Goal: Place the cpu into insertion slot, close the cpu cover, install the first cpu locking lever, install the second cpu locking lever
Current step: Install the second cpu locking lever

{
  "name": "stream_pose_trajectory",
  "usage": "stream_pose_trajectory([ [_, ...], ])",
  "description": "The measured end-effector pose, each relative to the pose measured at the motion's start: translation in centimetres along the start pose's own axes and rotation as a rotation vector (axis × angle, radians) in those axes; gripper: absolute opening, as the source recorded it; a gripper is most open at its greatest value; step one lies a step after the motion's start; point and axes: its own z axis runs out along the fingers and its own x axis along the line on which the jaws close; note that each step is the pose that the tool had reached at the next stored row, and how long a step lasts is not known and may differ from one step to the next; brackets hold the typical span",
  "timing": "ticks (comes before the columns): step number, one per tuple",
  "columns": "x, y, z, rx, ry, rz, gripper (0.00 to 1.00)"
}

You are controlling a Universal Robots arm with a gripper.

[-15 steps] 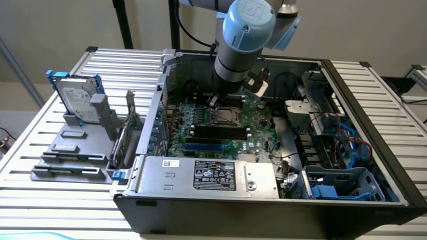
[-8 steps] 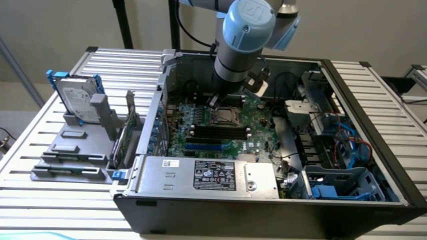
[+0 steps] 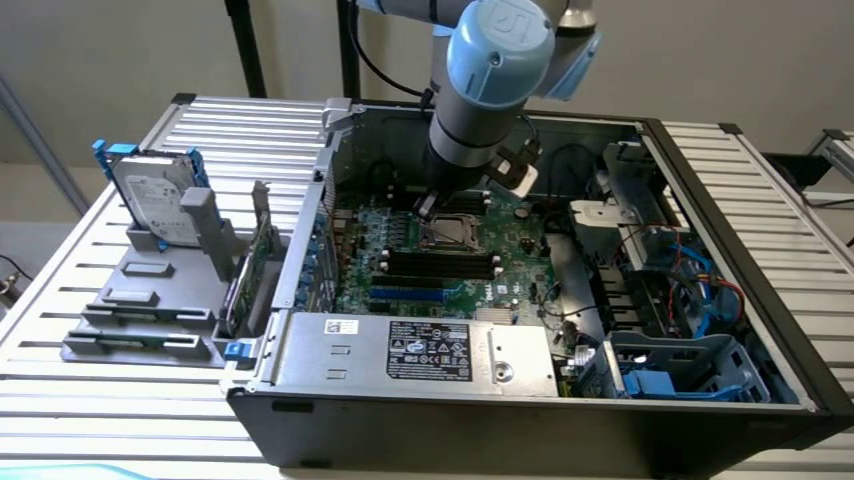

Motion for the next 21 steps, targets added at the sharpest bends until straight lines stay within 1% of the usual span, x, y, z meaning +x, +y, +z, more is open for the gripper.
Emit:
stream_pose_trajectory([
  [5, -0.5, 0.34, -1.19, 0.0118, -0.0095, 0.007, 0.11],
  [7, -0.7, 0.46, -1.79, 0.0148, -0.0129, 0.009, 0.11],
  [9, -0.8, 0.58, -2.35, 0.0164, -0.0157, 0.011, 0.11],
  [13, -1.6, 1.05, -3.07, 0.0145, -0.0198, 0.011, 0.11],
  [15, -2.0, 1.26, -3.42, 0.0129, -0.0229, 0.012, 0.11],
  [17, -2.4, 1.45, -3.89, 0.0118, -0.0269, 0.013, 0.11],
  [18, -2.9, 1.73, -4.63, 0.0106, -0.0325, 0.014, 0.11],
  [21, -3.6, 2.12, -5.29, 0.0102, -0.036, 0.015, 0.11],
])
